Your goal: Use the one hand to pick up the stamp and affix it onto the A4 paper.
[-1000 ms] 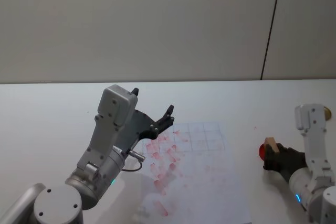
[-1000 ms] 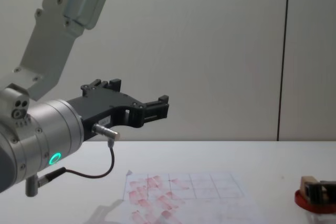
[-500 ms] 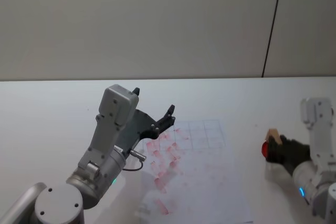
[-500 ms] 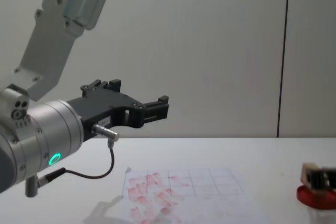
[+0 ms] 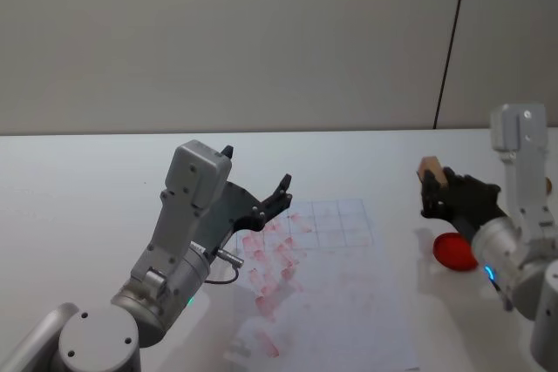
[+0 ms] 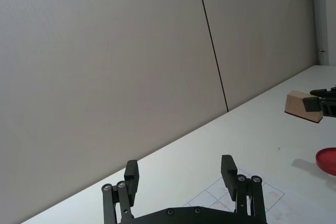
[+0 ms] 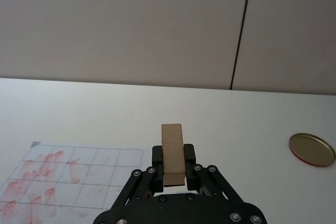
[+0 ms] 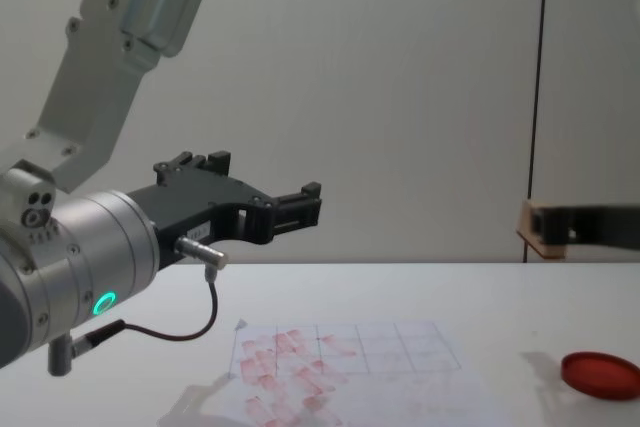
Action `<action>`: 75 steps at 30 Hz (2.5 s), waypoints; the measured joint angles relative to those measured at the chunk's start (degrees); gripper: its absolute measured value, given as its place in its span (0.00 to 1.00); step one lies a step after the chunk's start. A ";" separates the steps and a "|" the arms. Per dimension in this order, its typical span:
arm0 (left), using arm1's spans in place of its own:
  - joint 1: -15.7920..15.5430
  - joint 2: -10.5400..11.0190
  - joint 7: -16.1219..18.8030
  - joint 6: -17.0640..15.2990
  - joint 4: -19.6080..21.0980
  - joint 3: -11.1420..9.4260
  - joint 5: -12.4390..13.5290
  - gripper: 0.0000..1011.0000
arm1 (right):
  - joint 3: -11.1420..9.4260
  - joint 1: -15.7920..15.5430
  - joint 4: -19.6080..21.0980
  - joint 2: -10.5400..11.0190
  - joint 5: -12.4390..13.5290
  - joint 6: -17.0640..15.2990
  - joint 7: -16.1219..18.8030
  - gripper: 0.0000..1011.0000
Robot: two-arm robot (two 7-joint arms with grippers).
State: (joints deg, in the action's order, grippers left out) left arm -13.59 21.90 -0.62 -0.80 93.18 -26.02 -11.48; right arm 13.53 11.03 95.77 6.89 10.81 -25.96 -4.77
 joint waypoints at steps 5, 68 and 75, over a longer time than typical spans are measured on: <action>0.00 0.00 0.00 0.00 0.00 0.00 0.00 0.98 | 0.60 1.66 -0.44 -1.20 -0.55 -1.47 1.61 0.21; 0.00 0.00 0.00 0.00 0.00 0.00 0.00 0.98 | 3.75 23.18 -43.12 -12.13 -9.92 -1.38 9.76 0.21; 0.00 0.00 0.00 0.00 0.00 0.00 0.00 0.98 | 3.67 22.05 -40.18 -11.74 -10.15 -1.12 9.83 0.21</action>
State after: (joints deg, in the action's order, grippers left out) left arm -13.58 21.90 -0.62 -0.80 93.17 -26.02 -11.48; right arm 17.20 33.08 55.58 -4.86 0.66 -27.07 5.06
